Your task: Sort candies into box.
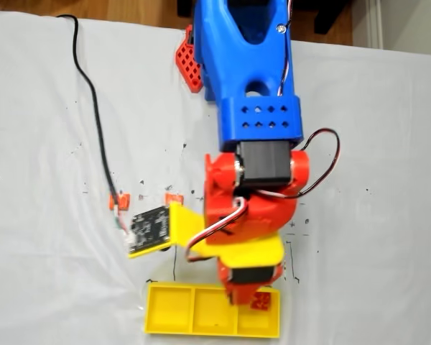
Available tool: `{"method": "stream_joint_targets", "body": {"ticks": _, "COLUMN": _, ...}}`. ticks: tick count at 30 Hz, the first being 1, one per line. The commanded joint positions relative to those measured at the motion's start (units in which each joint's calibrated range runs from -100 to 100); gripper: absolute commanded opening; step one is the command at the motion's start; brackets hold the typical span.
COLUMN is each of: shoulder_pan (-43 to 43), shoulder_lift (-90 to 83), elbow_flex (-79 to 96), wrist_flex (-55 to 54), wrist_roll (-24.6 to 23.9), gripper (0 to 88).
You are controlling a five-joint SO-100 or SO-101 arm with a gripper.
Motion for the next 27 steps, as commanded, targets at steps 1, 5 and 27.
{"method": "stream_joint_targets", "body": {"ticks": 1, "shoulder_pan": 2.0, "shoulder_lift": 3.3, "elbow_flex": -11.3, "wrist_flex": 0.0, "wrist_roll": -0.3, "gripper": 0.2}}
{"method": "stream_joint_targets", "body": {"ticks": 5, "shoulder_pan": 2.8, "shoulder_lift": 6.3, "elbow_flex": -14.0, "wrist_flex": 0.4, "wrist_roll": -0.4, "gripper": 0.2}}
{"method": "stream_joint_targets", "body": {"ticks": 27, "shoulder_pan": 2.5, "shoulder_lift": 16.9, "elbow_flex": -19.9, "wrist_flex": 3.3, "wrist_roll": -1.1, "gripper": 0.2}}
